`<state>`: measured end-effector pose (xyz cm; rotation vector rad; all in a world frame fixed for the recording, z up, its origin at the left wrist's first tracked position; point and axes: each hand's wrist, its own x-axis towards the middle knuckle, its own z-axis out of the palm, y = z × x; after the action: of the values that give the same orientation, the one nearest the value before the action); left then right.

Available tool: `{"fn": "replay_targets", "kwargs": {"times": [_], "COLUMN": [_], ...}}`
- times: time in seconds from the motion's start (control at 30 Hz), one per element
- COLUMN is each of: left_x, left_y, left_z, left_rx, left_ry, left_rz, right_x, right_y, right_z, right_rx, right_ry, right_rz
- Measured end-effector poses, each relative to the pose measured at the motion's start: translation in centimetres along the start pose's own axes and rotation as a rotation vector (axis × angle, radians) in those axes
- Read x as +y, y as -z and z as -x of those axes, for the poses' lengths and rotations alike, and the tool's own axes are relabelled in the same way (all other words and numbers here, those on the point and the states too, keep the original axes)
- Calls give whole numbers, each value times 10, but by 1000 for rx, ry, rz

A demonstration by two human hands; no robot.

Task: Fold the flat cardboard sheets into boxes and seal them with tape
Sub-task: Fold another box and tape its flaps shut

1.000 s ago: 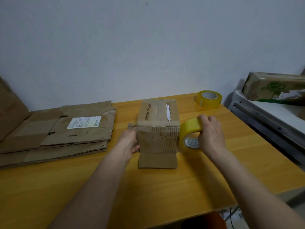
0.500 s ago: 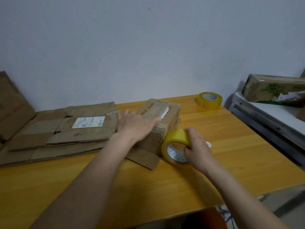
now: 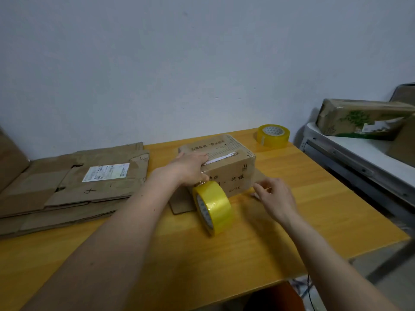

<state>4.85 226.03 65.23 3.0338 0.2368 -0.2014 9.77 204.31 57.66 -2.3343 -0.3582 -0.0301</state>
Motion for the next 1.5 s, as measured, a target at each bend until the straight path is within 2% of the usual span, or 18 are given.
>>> {"fn": "replay_targets", "kwargs": {"times": [0.1,0.2,0.27,0.37,0.5,0.67,0.83,0.9,1.0,1.1,1.17,1.27,1.43,1.5], "left_x": [-1,-1,-2,0,6,4,0,2,3,0,4,12,11,8], "left_y": [-2,-8,-16,-32,-47,-50,-56,-60,-64,-76,-84,-91,-88,-87], "left_z": [-4,-4,-2,4,5,1,2,5,11,20,28,32,34,34], "left_rx": [31,123,235,410,491,440,392,421,446,368,296,284,165,175], "left_ry": [35,124,153,210,305,316,267,283,399,481,471,454,401,379], "left_rz": [18,137,267,467,646,885,1221,1347,1508,1569,1565,1543,1799,1822], "right_x": [29,46,49,47,46,27,-34,-59,-81,-85,-84,-82,-83,-85], "right_y": [-8,-20,-23,-17,-5,12,26,17,-5,-22,-27,-28,-18,-15], "right_z": [-16,-17,-15,-13,-8,6,9,0,-16,-27,-31,-36,-39,-39], "right_rx": [-34,-86,-38,-60,-162,-156,-98,-126,-197,-240,-241,-243,-338,-375], "right_ry": [-137,-95,-91,-163,-168,-77,317,408,416,419,441,477,526,540], "right_rz": [253,357,290,33,-228,-421,-522,-462,-347,-285,-254,-219,-137,-106]}}
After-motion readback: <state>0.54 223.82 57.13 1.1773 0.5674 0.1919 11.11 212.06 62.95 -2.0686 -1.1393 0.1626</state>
